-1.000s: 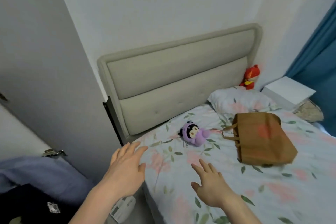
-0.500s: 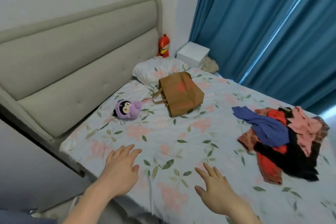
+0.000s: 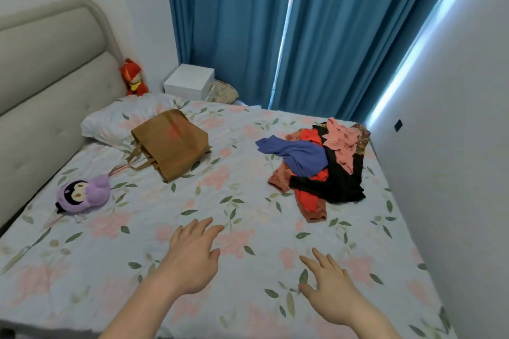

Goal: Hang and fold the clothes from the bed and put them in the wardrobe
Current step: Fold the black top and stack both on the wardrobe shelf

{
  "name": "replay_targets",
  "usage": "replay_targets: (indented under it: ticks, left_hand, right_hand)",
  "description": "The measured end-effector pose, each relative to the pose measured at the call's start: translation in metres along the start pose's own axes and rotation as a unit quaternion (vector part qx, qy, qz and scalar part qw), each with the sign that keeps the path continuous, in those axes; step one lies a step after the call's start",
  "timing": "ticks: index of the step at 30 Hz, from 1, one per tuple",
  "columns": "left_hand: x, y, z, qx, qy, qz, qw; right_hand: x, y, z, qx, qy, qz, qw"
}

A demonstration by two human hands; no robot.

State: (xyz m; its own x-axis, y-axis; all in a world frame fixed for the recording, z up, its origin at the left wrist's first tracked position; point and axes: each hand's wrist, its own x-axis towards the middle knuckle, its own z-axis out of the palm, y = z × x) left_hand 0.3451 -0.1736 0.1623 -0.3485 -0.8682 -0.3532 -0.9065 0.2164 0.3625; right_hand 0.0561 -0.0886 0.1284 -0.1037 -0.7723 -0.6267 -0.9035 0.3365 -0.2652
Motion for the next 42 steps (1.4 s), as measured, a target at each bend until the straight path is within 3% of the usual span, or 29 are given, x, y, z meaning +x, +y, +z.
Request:
replay_targets:
  ticks: [9,22,35,42]
  left_hand:
    - [0.038,0.155,0.057,0.015,-0.053,0.065,0.996]
    - [0.108,0.248,0.086,0.049,-0.098,0.183,0.977]
    - [0.178,0.274,0.129,0.063,-0.161,0.136,0.976]
    - [0.236,0.317,0.173,0.084,-0.200,0.054,0.975]
  right_hand:
    - [-0.026,0.166,-0.049,0.012,0.031,0.049,0.998]
    - [-0.052,0.241,-0.043,0.097,0.070,0.123,0.985]
    - [-0.009,0.306,-0.078,0.103,0.063,0.121,0.985]
    - [0.064,0.374,-0.118,0.072,0.029,0.080,0.994]
